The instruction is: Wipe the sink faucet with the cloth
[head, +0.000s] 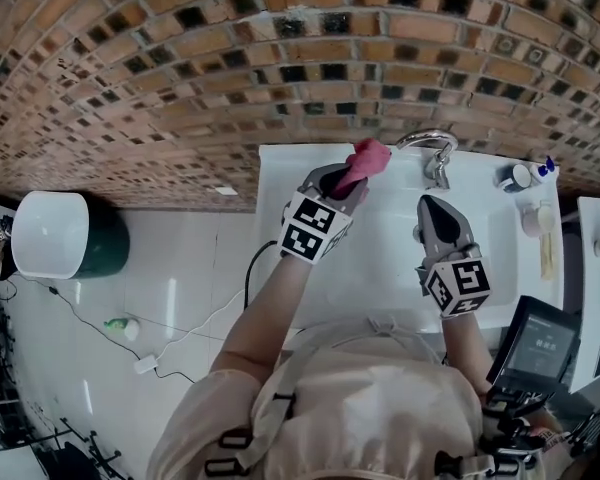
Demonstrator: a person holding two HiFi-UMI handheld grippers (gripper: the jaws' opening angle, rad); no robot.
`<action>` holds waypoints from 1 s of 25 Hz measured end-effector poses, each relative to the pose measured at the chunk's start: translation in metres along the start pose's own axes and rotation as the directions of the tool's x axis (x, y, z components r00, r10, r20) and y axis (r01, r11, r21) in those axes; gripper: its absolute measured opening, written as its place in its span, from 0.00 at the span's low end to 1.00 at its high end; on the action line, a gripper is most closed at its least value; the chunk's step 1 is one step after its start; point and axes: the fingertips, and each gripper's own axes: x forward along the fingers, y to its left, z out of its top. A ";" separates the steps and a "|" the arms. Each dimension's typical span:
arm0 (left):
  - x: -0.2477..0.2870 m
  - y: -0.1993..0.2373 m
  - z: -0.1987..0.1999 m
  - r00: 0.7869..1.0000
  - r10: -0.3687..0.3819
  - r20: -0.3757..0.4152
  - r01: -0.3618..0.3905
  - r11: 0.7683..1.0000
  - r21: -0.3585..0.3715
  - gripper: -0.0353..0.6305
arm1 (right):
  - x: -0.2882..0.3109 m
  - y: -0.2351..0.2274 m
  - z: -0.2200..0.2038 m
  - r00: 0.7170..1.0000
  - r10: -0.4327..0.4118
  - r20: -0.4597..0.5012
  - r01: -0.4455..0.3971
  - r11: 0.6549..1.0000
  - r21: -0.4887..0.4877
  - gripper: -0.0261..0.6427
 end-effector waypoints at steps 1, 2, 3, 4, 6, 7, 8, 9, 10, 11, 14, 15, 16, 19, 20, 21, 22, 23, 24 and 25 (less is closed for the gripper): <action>0.005 -0.005 0.011 1.000 -0.013 0.012 0.013 1.000 0.017 0.19 | -0.002 -0.004 0.000 1.000 -0.005 0.001 0.005 1.000 0.000 0.02; 0.011 -0.009 0.022 1.000 -0.021 0.023 0.020 0.999 0.040 0.19 | -0.004 -0.009 0.000 1.000 -0.011 0.001 0.011 1.000 0.002 0.02; 0.017 -0.012 0.032 0.999 -0.027 0.033 0.025 0.998 0.063 0.19 | -0.005 -0.014 0.000 1.000 -0.015 -0.001 0.015 1.000 0.004 0.02; 0.025 -0.015 0.042 0.999 -0.035 0.041 0.031 0.996 0.081 0.19 | -0.006 -0.019 -0.001 1.000 -0.018 -0.005 0.019 1.000 0.007 0.02; 0.041 -0.020 0.058 0.997 -0.052 0.048 0.047 0.994 0.104 0.19 | -0.006 -0.027 -0.003 1.000 -0.022 -0.012 0.022 1.000 0.013 0.02; 0.050 -0.021 0.064 0.997 -0.058 0.045 0.053 0.992 0.113 0.19 | -0.005 -0.031 -0.003 1.000 -0.022 -0.014 0.022 1.000 0.015 0.02; 0.060 -0.022 0.069 0.997 -0.063 0.039 0.057 0.991 0.122 0.19 | -0.004 -0.035 -0.003 1.000 -0.022 -0.014 0.022 1.000 0.017 0.02; 0.070 -0.024 0.074 0.997 -0.066 0.030 0.061 0.990 0.130 0.19 | -0.004 -0.038 -0.002 1.000 -0.022 -0.013 0.022 1.000 0.018 0.02; 0.079 -0.025 0.077 0.997 -0.069 0.023 0.065 0.989 0.135 0.19 | -0.003 -0.041 -0.001 1.000 -0.022 -0.011 0.022 1.000 0.021 0.02; 0.088 -0.027 0.080 0.997 -0.072 0.017 0.069 0.988 0.138 0.19 | -0.002 -0.044 -0.001 1.000 -0.022 -0.010 0.022 0.999 0.024 0.02; 0.110 -0.032 0.082 0.997 -0.080 0.001 0.079 0.987 0.139 0.19 | 0.000 -0.052 -0.003 1.000 -0.020 -0.011 0.020 0.999 0.037 0.02; 0.116 -0.034 0.081 0.997 -0.080 -0.007 0.080 0.987 0.142 0.19 | 0.001 -0.054 -0.004 1.000 -0.019 -0.012 0.019 0.999 0.041 0.02; 0.122 -0.035 0.077 0.997 -0.079 -0.017 0.081 0.986 0.144 0.19 | 0.001 -0.056 -0.005 1.000 -0.017 -0.014 0.018 0.999 0.042 0.02; 0.131 -0.031 0.066 0.997 -0.074 -0.016 0.075 0.991 0.114 0.19 | 0.003 -0.061 -0.009 1.000 -0.015 -0.023 0.016 0.999 0.042 0.02; 0.131 -0.029 0.064 0.997 -0.073 -0.003 0.073 0.993 0.093 0.19 | 0.004 -0.063 -0.011 1.000 -0.016 -0.027 0.017 0.999 0.045 0.02; 0.131 -0.027 0.062 0.997 -0.072 0.007 0.071 0.995 0.075 0.19 | 0.005 -0.064 -0.012 0.999 -0.017 -0.029 0.019 0.999 0.049 0.02; 0.130 -0.025 0.061 0.997 -0.071 0.014 0.070 0.995 0.064 0.19 | 0.007 -0.065 -0.013 0.999 -0.018 -0.031 0.020 0.998 0.052 0.02; 0.129 -0.024 0.059 0.997 -0.070 0.017 0.069 0.996 0.057 0.19 | 0.008 -0.065 -0.013 0.999 -0.017 -0.031 0.019 0.998 0.053 0.02; 0.129 -0.022 0.057 0.997 -0.068 0.019 0.067 0.996 0.051 0.19 | 0.009 -0.065 -0.013 0.999 -0.016 -0.031 0.017 0.998 0.053 0.02; 0.128 -0.021 0.055 0.998 -0.067 0.021 0.066 0.997 0.040 0.19 | 0.010 -0.065 -0.013 0.999 -0.013 -0.031 0.014 0.998 0.053 0.02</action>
